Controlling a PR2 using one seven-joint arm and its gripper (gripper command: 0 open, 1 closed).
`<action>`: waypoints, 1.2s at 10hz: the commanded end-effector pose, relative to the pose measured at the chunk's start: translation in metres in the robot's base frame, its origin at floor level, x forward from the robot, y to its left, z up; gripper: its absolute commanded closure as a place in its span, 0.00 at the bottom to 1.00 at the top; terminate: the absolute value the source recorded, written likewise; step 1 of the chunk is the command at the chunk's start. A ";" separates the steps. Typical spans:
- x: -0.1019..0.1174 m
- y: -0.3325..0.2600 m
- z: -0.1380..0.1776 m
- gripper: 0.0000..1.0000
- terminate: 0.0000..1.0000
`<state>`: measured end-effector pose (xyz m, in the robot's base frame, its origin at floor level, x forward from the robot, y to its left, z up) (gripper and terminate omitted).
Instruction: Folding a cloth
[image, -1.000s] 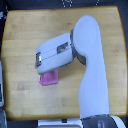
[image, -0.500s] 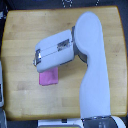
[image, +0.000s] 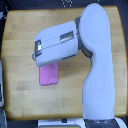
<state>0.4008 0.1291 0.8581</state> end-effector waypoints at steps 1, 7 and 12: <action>0.050 -0.018 0.061 0.00 0.00; 0.085 -0.125 0.063 0.00 0.00; 0.102 -0.218 0.065 0.00 0.00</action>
<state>0.4871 -0.0031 0.9227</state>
